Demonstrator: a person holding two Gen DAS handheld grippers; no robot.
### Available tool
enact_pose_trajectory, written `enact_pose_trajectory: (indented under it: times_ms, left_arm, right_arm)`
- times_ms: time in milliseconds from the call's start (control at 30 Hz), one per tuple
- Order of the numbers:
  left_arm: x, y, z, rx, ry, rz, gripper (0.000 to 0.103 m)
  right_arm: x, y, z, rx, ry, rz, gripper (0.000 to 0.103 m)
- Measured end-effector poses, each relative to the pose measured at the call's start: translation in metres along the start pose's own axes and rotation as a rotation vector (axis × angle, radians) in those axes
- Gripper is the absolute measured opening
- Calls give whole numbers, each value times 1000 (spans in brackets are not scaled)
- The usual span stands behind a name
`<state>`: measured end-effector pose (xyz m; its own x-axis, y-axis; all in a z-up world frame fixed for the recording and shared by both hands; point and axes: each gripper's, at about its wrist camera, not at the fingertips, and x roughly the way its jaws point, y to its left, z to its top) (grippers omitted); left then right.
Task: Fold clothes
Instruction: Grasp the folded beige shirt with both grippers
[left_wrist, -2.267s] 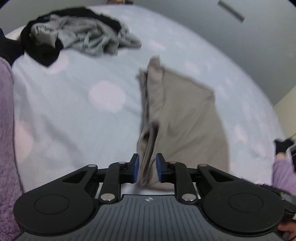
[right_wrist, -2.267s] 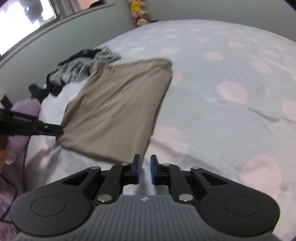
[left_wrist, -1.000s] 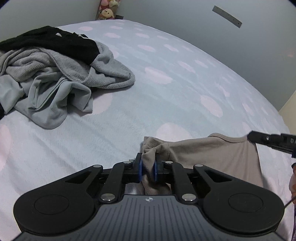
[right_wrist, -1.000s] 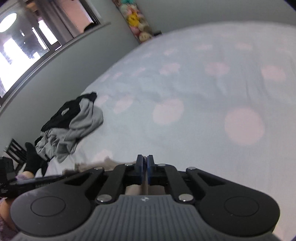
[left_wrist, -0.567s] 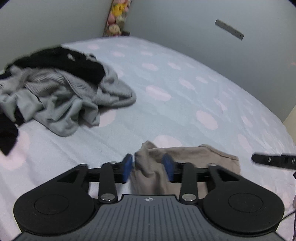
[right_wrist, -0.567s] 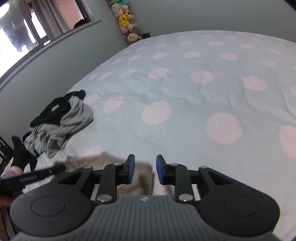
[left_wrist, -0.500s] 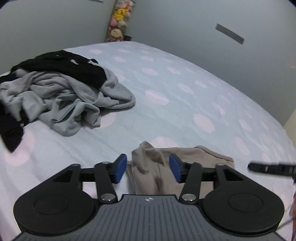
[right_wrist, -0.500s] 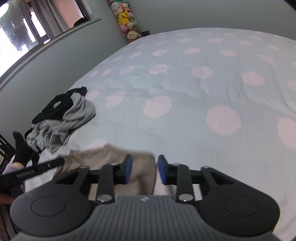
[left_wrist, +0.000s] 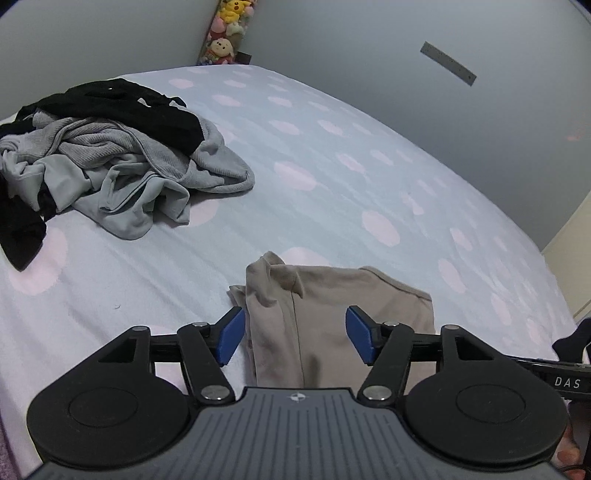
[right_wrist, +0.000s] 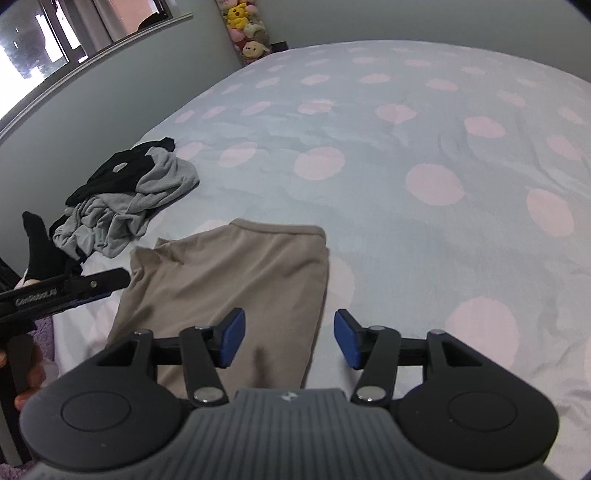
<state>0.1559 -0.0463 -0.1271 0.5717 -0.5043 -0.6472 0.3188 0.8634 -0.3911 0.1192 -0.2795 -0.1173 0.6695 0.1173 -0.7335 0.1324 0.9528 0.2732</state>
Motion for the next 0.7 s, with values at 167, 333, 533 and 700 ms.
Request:
enact_pose_trajectory:
  times_ms: [167, 333, 533, 700]
  left_arm:
    - [9, 19, -4, -104, 5, -83, 65]
    - [27, 36, -8, -179, 32, -100, 65]
    - [46, 42, -3, -164, 44, -78, 64]
    - [63, 36, -1, -92, 50, -51, 44]
  right_arm:
    - [-1, -3, 4, 8, -16, -4, 61]
    - [5, -11, 5, 16, -26, 13, 71]
    - [28, -26, 8, 55, -6, 22, 71]
    - [52, -36, 13, 70, 10, 43, 71]
